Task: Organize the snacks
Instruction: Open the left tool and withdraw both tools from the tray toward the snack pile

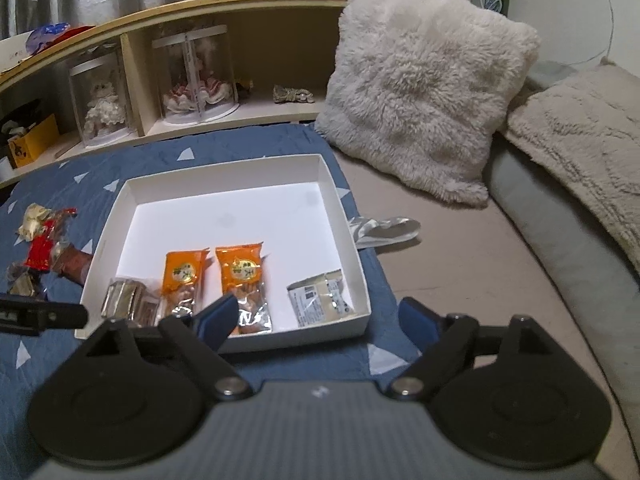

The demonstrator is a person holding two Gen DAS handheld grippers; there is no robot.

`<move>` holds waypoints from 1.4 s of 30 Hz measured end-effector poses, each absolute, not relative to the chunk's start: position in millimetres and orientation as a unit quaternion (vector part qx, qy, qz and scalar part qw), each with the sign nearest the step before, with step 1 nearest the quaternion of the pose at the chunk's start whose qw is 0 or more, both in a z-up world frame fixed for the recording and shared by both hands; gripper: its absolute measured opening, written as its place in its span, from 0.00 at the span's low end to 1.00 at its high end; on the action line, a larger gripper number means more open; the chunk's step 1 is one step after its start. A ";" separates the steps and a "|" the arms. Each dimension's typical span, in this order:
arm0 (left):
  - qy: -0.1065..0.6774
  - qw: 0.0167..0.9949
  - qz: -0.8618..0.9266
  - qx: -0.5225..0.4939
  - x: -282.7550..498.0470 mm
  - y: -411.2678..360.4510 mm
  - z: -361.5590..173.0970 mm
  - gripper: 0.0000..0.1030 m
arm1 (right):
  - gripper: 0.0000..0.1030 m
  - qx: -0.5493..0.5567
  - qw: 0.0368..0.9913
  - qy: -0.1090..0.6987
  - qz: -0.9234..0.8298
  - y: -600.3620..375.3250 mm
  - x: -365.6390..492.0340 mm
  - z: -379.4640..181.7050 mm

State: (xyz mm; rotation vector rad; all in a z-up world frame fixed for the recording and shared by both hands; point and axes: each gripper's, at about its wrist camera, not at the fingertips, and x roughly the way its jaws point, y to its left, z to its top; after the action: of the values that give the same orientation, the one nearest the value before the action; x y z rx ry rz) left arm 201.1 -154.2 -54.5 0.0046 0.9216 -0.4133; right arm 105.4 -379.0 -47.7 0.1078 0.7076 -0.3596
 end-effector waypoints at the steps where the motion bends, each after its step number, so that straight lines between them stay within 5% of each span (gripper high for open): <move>1: 0.437 0.878 -0.197 0.006 199.1 -151.3 -51.8 1.00 | 0.91 0.051 0.922 0.342 -0.175 -377.7 103.0 -46.3; 5: 0.425 0.884 -0.196 0.010 194.1 -139.7 -42.3 1.00 | 1.00 0.053 0.925 0.333 -0.176 -372.4 95.2 -40.7; 20: 0.393 0.907 -0.150 0.010 198.3 -54.5 -21.5 1.00 | 1.00 0.047 0.939 0.314 -0.134 -325.7 113.4 -36.3; 42: 0.362 0.919 -0.014 -0.154 242.3 95.5 -31.0 1.00 | 1.00 0.001 0.954 0.296 0.057 -184.3 190.0 -86.4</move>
State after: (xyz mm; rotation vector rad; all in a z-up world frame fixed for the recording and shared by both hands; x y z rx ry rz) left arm 242.3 95.5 -31.0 -0.3164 0.7451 -0.0294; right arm 190.0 -184.3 -86.4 0.0014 0.6003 0.1166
